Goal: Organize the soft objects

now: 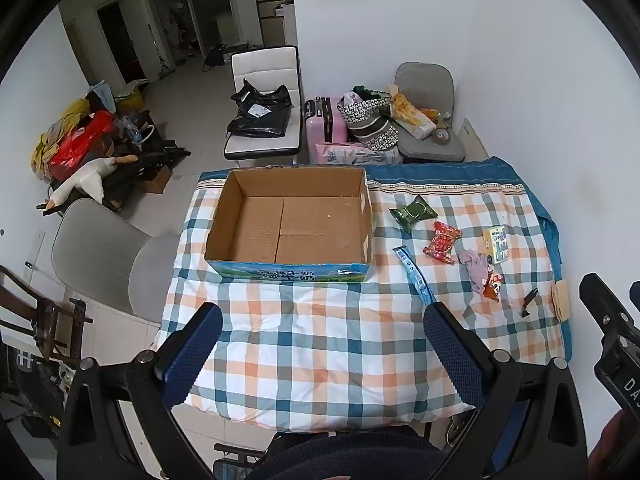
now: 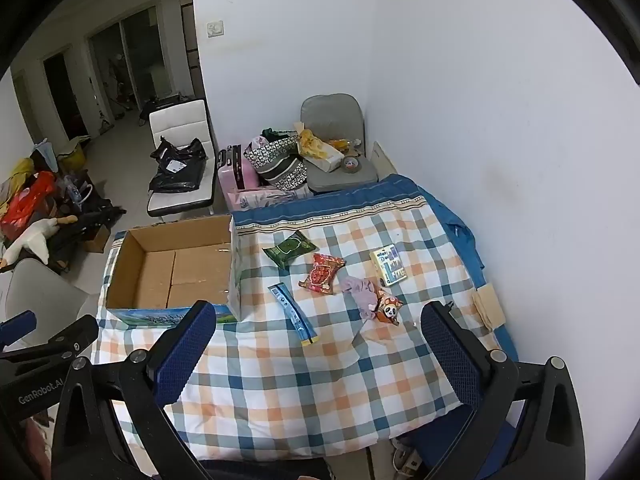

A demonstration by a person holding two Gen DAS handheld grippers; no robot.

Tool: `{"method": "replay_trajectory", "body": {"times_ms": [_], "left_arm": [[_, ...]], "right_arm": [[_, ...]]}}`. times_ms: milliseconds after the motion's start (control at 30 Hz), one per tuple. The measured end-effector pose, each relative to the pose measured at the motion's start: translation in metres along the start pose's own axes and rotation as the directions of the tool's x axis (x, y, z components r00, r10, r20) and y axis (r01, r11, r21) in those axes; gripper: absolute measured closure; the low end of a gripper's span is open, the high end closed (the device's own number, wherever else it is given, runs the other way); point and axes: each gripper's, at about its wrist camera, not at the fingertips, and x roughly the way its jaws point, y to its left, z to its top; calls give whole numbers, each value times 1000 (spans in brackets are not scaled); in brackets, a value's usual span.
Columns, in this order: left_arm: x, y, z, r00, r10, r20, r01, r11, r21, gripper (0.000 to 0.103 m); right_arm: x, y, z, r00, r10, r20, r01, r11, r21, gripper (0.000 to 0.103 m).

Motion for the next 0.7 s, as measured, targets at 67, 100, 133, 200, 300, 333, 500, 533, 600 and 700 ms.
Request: {"method": "replay_trajectory", "body": {"times_ms": [67, 100, 133, 200, 300, 333, 500, 533, 600, 700], "left_arm": [[0, 0, 0, 1000, 6, 7, -6, 1000, 0, 0], [0, 0, 0, 1000, 5, 6, -5, 1000, -1, 0], [0, -1, -1, 1000, 3, 5, -3, 1000, -1, 0], [-1, -2, -1, 1000, 3, 1, -3, 1000, 1, 0], [0, 3, 0, 1000, -6, 1, 6, 1000, -8, 0], [0, 0, 0, 1000, -2, 5, 2, 1000, -7, 0], [0, 0, -1, 1000, -2, 7, 2, 1000, -4, 0], [0, 2, -2, 1000, -2, 7, 2, 1000, -4, 0], [-1, 2, -1, 1000, -4, 5, 4, 1000, -6, 0], [0, 2, -1, 1000, -4, 6, 4, 1000, -7, 0]], "right_arm": [[0, 0, 0, 1000, -4, 3, 4, 1000, -3, 0], [0, 0, 0, 1000, -3, 3, 3, 1000, -3, 0], [0, 0, 0, 1000, -3, 3, 3, 1000, -1, 0], [0, 1, 0, 1000, -4, -1, 4, 1000, -6, 0], [0, 0, 1, 1000, -1, 3, 1, 1000, -2, 0], [0, 0, 1, 1000, -4, 5, 4, 1000, -3, 0], [0, 1, 1, 1000, 1, 5, -1, 1000, -1, 0], [0, 1, 1, 1000, 0, 5, 0, 1000, -2, 0], [0, 0, 1, 1000, 1, 4, -1, 1000, 0, 0], [0, 1, 1, 1000, -2, 5, 2, 1000, 0, 0]]}}
